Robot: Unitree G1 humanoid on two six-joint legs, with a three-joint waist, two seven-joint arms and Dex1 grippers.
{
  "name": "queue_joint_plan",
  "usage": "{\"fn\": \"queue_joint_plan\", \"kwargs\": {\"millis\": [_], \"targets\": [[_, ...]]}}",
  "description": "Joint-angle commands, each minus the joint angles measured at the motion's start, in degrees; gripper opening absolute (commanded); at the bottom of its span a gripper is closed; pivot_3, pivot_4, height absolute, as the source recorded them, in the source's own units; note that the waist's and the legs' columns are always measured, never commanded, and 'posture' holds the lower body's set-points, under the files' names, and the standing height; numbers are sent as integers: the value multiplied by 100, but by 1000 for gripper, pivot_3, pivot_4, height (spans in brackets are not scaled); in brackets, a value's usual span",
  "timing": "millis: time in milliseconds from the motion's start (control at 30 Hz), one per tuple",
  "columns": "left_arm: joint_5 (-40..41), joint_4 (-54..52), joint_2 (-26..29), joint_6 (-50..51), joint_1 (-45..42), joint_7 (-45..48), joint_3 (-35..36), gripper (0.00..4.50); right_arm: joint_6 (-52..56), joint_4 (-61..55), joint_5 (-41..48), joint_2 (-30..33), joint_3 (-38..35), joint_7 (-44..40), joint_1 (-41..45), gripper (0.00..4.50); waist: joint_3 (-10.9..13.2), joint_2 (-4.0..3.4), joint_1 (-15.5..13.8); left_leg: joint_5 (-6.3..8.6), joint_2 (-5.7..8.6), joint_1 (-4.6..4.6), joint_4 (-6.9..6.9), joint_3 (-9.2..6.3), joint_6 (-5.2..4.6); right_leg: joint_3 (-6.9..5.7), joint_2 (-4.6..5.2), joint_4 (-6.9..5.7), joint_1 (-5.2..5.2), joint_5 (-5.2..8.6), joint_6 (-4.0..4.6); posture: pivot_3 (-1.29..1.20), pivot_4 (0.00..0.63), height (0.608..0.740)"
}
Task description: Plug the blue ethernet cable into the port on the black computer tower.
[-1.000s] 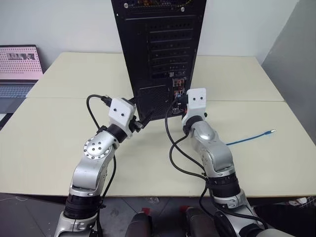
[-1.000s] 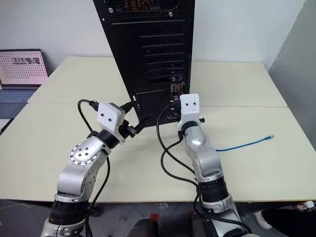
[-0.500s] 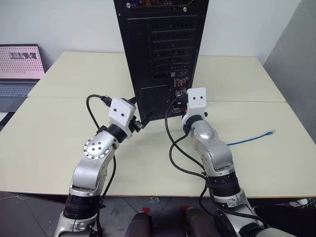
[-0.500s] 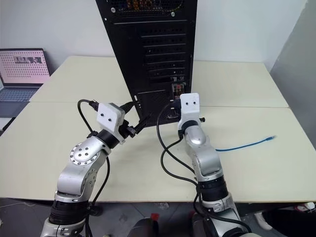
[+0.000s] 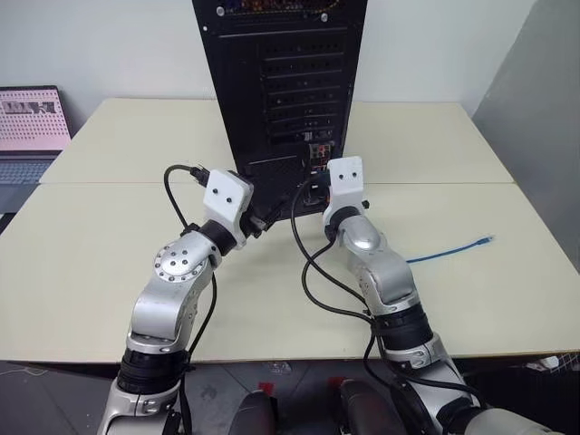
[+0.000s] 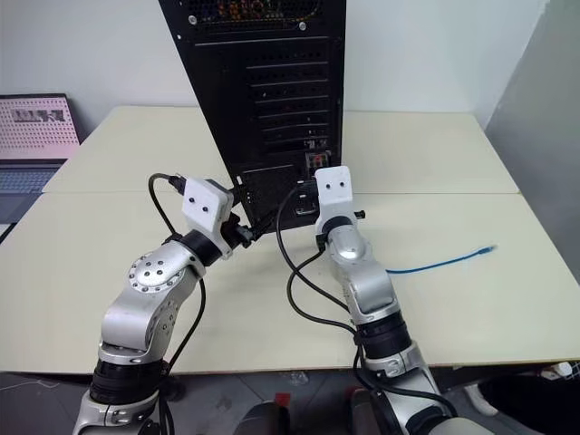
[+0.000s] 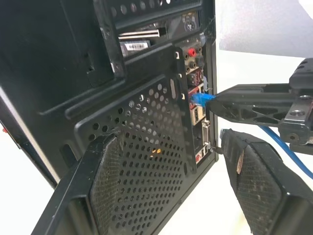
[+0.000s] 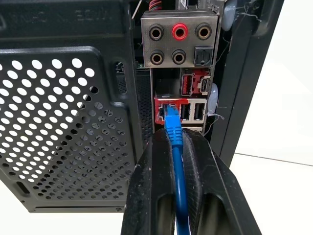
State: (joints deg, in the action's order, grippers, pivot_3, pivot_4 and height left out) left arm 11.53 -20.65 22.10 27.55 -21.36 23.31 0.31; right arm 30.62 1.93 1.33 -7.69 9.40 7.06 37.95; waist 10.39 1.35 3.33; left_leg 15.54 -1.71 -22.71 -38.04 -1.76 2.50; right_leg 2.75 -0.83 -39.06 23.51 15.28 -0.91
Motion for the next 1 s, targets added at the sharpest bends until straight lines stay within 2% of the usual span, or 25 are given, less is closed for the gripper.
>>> {"fn": "queue_joint_plan", "kwargs": {"millis": [33, 267, 333, 500, 700, 800, 867, 967, 1000], "targets": [[26, -229, 70, 13, -105, -24, 126, 3327, -331, 108, 8, -473, -6, 105, 592, 0, 0, 0, 7, 0, -1, 2, 0, 1, 0, 1, 0, 0, 0, -2, 4, 0, 150, 740], [10, -227, 100, -17, -13, -39, 182, 3327, -339, 173, 234, -385, 122, -252, 478, 0, 0, 0, 50, -5, -10, 10, 0, 6, 3, 8, -8, -2, 0, -5, 7, 0, 150, 740], [1, -223, 102, -25, 8, -43, 188, 3416, -312, 126, 269, -323, 113, -323, 391, 686, 0, 0, 63, -5, -11, 10, 0, 8, 3, 11, -8, -2, 0, -4, 7, 0, 150, 740], [-26, -164, 119, -33, 16, -48, 204, 3416, -200, 3, 298, -92, 67, -528, 257, 1594, 0, 0, 45, -4, -8, -5, 9, 2, 3, 3, -8, 0, 11, -5, 8, 0, 150, 740], [46, -204, 263, 189, 76, 115, 191, 3416, -106, -683, 265, 521, 50, -1071, -84, 2912, 0, 0, -21, -4, -6, -25, 12, 4, 4, 5, 4, 7, 26, -5, 8, 0, 150, 740], [-107, -237, 554, 311, 211, 245, 106, 3416, 144, -1349, 468, 944, -1, -1543, -352, 3410, 0, 0, -40, -4, -4, -26, 11, 5, 4, 5, 12, 8, 25, -4, 7, 0, 150, 740], [-136, -234, 882, 307, 393, 487, 153, 3416, 134, -1758, 564, 1525, -230, -2003, -537, 3767, 0, 0, -46, -4, -3, -26, 11, 5, 4, 4, 12, 8, 24, -4, 7, 0, 150, 740], [88, -248, 1135, 392, 534, 720, 339, 3416, 111, -2029, 834, 2146, -460, -2597, -700, 4412, 3, -1, -64, -4, 0, -25, 11, 4, 4, 2, 12, 8, 24, -3, 6, 0, 150, 740], [197, -270, 1213, 389, 572, 841, 412, 3416, 85, -2085, 1017, 2334, -586, -2846, -755, 4466, 3, 0, -71, -4, 1, -25, 10, 3, 4, -1, 12, 9, 22, -3, 5, 0, 150, 740]]}}
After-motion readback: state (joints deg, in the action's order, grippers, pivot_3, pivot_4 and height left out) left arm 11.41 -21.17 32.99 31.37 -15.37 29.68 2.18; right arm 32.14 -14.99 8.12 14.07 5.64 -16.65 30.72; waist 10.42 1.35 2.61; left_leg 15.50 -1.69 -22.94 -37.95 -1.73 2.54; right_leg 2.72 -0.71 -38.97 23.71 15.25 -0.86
